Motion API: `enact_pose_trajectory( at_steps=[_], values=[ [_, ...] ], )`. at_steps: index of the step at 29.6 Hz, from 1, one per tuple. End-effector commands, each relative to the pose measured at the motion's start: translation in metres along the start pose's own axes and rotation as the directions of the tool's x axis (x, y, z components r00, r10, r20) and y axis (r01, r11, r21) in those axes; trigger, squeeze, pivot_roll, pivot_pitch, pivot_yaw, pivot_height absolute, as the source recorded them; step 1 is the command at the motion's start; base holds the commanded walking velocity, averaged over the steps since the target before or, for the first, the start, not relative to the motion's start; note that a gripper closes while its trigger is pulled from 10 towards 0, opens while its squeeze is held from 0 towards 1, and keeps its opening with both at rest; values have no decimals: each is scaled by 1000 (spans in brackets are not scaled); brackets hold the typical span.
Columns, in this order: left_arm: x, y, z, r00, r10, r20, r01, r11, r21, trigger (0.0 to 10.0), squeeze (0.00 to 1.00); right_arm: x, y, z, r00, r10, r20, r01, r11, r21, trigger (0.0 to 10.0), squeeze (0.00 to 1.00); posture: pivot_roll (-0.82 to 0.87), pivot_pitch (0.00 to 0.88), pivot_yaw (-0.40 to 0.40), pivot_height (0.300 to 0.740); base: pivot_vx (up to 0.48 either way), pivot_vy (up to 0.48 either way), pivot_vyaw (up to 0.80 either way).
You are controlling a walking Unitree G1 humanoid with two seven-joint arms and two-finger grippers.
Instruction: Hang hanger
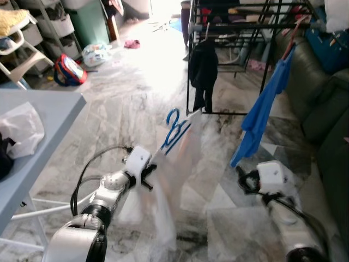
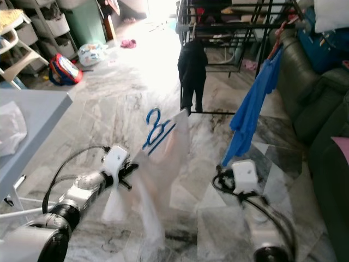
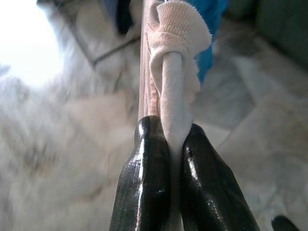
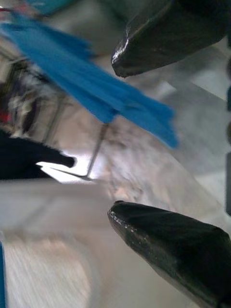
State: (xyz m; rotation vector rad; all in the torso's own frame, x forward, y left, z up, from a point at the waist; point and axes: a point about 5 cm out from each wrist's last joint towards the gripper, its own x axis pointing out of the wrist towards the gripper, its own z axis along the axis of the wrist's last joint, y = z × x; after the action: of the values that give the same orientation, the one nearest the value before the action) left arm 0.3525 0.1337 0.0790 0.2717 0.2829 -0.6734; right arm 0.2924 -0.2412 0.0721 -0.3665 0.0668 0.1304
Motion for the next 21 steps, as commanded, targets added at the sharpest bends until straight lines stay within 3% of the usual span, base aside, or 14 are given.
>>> enact_pose_trajectory(
  at_steps=[1,3,4,5,7,8,9,12,16,17,21],
  values=[
    [0,2,8,999,-42,32,41,999,29,10000,0,-1,6,3,998,59,21,-59,998,-29,10000,0,-100,142,79,740,0,0,0],
    [1,4,19,994,-108,25,106,991,80,10000,0,-7,-7,16,987,148,62,-140,983,-116,10000,0,-107,150,91,740,0,0,0],
    [0,7,22,990,-138,-3,138,982,132,10000,0,-13,-14,26,972,225,65,-209,958,-198,10000,0,-112,155,93,740,0,0,0],
    [0,7,22,990,-138,-3,138,982,132,10000,0,-13,-14,26,972,225,65,-209,958,-198,10000,0,-112,155,93,740,0,0,0],
    [-2,9,23,985,-172,-34,175,969,173,10000,0,-20,-16,33,949,313,40,-293,921,-256,10000,0,-122,160,100,740,0,0,0],
    [-2,9,23,985,-172,-34,175,969,173,10000,0,-20,-16,33,949,313,40,-293,921,-256,10000,0,-122,160,100,740,0,0,0],
    [-4,10,23,977,-204,-60,213,954,213,10000,0,-26,-17,38,928,371,16,-353,894,-275,10000,0,-126,164,103,740,0,0,0],
    [-5,10,23,971,-227,-75,239,940,242,10000,0,-28,-17,41,920,392,5,-376,886,-273,10000,0,-126,164,103,740,0,0,0],
    [-7,9,22,951,-283,-125,308,907,286,10000,0,-38,-13,49,857,514,-41,-503,814,-290,10000,0,-132,173,110,740,0,0,0],
    [-9,7,20,940,-307,-150,340,883,325,10000,0,-39,-14,54,850,525,-47,-513,805,-298,10000,0,-134,173,109,740,0,0,0],
    [-10,4,21,918,-369,-145,397,860,322,10000,0,-40,-19,58,847,527,-72,-525,804,-280,10000,0,-134,177,110,740,0,0,0]
  ],
)
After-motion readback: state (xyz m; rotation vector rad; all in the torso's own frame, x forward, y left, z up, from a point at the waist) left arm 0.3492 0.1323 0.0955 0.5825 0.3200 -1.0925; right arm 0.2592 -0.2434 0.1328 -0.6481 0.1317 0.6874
